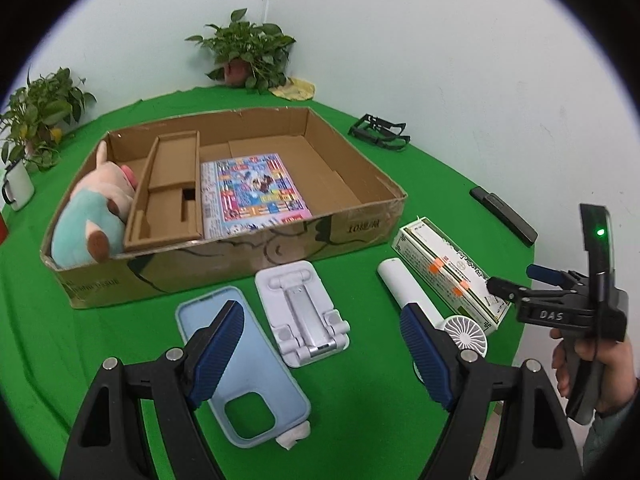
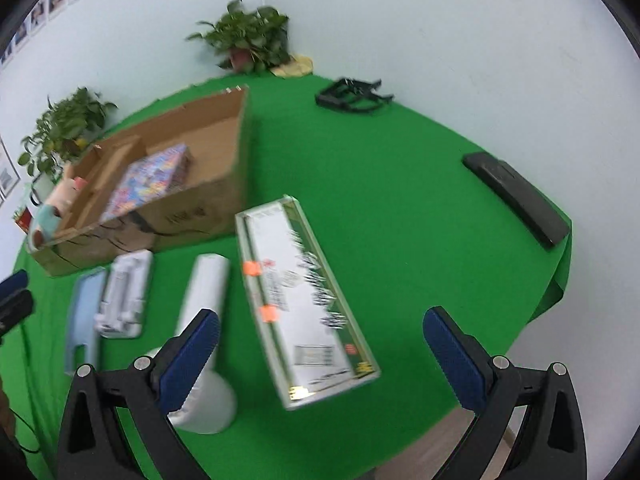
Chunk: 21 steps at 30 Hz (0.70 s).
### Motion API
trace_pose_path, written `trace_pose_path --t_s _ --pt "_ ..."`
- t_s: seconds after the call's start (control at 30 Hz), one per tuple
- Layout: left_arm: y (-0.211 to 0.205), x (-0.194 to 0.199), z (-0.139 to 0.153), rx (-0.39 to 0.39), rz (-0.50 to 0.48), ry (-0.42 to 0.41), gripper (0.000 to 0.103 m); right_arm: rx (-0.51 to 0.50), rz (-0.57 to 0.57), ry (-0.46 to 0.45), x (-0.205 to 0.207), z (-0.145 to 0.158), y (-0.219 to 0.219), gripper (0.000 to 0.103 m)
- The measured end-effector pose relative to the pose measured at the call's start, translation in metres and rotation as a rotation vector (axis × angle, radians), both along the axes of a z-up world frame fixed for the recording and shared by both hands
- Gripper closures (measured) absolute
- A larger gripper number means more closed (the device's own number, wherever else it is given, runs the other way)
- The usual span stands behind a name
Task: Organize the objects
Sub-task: 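Reach the right gripper to the white-and-green medicine box and grasp it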
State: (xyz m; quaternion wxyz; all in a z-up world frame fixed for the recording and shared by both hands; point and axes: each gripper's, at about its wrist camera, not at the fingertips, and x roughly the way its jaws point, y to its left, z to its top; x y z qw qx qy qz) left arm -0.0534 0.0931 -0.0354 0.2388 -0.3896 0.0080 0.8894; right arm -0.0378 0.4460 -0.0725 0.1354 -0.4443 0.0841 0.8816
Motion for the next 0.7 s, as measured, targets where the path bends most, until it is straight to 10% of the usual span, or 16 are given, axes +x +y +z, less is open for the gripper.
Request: trace_pose_path --t_s 0.7 --pt "0.034 -0.024 -0.013 0.016 -0.061 -0.094 0.023 -0.070 0.157 -0.068 -0.009 -0.051 -0.022 0.028"
